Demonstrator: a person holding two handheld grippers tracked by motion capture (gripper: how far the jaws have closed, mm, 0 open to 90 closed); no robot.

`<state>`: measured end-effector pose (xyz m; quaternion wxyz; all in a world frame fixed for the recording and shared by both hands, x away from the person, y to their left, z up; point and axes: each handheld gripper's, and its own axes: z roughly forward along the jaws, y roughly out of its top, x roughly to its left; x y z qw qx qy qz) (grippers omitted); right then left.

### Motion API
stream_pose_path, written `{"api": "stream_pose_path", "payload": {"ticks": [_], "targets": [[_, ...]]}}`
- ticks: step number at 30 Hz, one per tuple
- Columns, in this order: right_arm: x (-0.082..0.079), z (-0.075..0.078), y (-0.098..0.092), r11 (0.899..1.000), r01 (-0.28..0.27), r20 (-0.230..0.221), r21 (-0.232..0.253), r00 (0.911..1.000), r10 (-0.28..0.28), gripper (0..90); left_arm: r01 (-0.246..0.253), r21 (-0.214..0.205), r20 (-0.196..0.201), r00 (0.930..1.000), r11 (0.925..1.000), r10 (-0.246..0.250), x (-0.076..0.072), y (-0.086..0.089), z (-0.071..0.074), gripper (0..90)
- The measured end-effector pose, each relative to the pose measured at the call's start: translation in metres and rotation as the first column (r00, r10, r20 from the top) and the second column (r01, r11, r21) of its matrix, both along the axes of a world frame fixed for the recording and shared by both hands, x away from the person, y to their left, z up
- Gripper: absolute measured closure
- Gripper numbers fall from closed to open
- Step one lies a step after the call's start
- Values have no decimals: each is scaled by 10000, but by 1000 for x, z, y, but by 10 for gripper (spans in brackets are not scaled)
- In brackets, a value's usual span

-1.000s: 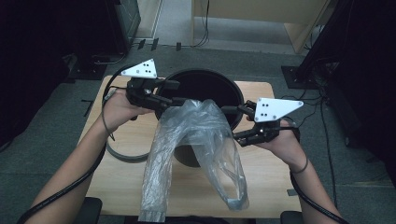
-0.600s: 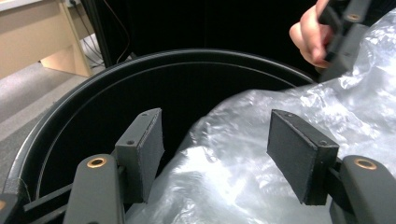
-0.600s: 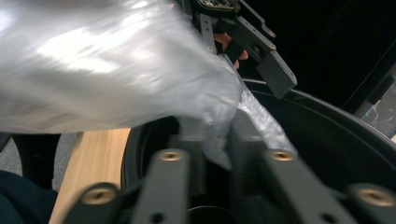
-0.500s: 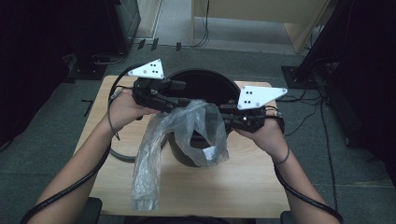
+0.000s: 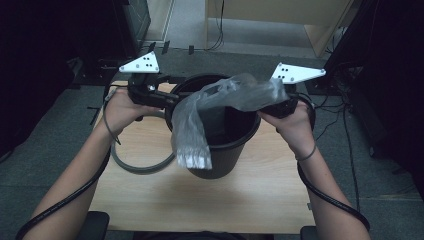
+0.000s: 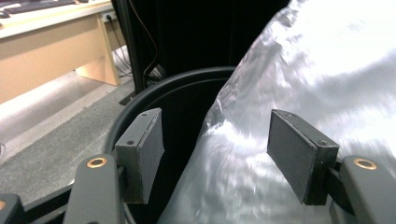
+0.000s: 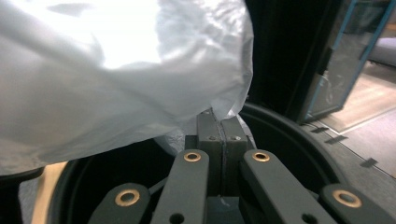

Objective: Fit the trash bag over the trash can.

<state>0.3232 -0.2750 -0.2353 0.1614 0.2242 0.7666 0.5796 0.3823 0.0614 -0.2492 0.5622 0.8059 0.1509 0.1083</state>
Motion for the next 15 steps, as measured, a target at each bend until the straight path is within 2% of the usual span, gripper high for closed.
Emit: {"api": "stream_pose_path", "payload": {"ticks": [3, 7, 15], "targets": [[5, 3, -7, 9992, 385, -42, 106, 9993, -385, 900, -150, -17, 80, 9999, 9999, 150, 0, 4, 0, 352], [12, 4, -17, 9962, 732, -365, 465, 9968, -716, 900, -229, -71, 137, 9996, 9997, 230, 0, 9, 1, 352], [30, 6, -26, 9857, 1666, -535, 251, 9848, -1651, 900, -68, -266, 267, 9996, 9996, 75, -6, 10, 3, 338]]}}
